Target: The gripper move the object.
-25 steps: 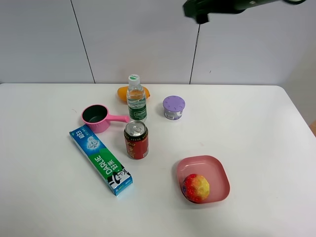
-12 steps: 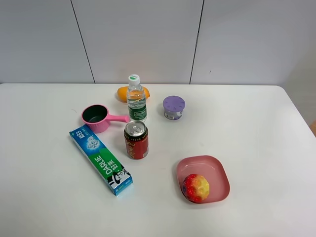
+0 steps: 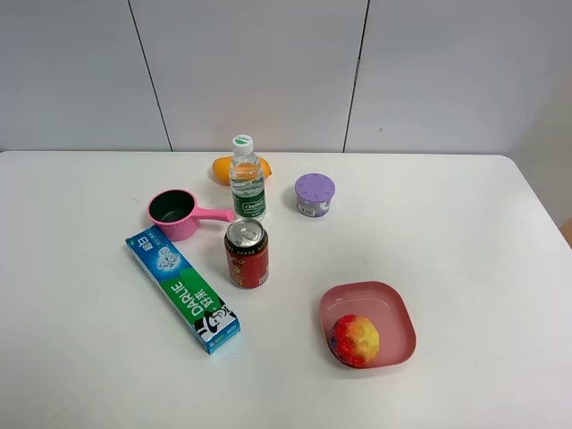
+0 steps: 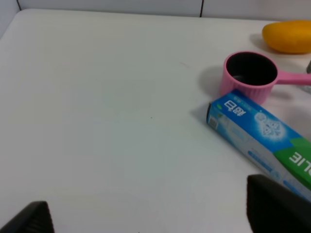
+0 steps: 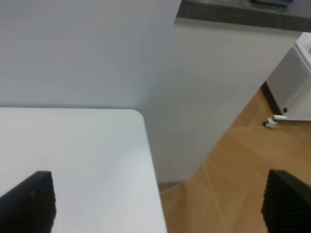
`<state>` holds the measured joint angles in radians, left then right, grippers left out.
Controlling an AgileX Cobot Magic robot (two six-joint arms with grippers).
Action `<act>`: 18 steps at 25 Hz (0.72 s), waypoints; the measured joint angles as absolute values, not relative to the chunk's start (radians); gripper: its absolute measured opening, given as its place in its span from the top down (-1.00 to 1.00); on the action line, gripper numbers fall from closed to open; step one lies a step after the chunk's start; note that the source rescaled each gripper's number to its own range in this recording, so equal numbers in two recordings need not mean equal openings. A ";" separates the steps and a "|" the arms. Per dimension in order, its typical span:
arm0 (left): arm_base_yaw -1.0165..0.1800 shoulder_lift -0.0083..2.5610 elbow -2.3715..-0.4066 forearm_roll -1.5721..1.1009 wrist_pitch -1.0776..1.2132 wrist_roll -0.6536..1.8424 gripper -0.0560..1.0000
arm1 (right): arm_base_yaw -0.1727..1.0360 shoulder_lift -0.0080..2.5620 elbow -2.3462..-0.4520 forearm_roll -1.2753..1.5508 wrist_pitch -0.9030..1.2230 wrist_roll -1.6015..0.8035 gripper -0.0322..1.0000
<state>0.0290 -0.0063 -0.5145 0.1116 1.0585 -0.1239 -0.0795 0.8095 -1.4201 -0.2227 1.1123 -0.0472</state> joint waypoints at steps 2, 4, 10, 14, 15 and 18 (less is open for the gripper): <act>0.029 -0.006 -0.515 0.112 1.059 -0.124 -1.00 | -0.080 0.737 -1.420 -0.207 1.143 -0.047 -0.94; 0.029 -0.006 -0.515 0.112 1.059 -0.124 -1.00 | -0.080 0.674 -1.399 -0.195 1.149 -0.047 -0.94; 0.029 -0.006 -0.515 0.112 1.059 -0.124 -1.00 | -0.080 0.473 -1.188 -0.125 1.163 -0.048 -0.94; 0.029 -0.006 -0.515 0.112 1.059 -0.124 -1.00 | -0.080 0.319 -0.992 -0.082 1.135 -0.048 -0.94; 0.029 -0.006 -0.515 0.112 1.059 -0.124 -1.00 | -0.080 0.279 -0.944 -0.076 1.117 -0.048 -0.94; 0.029 -0.006 -0.515 0.112 1.059 -0.124 -1.00 | -0.080 0.179 -0.830 -0.058 1.050 -0.030 -0.94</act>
<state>0.0290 -0.0063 -0.5145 0.1116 1.0585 -0.1239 -0.0795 0.1787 -0.8295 -0.0581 1.0502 -0.0297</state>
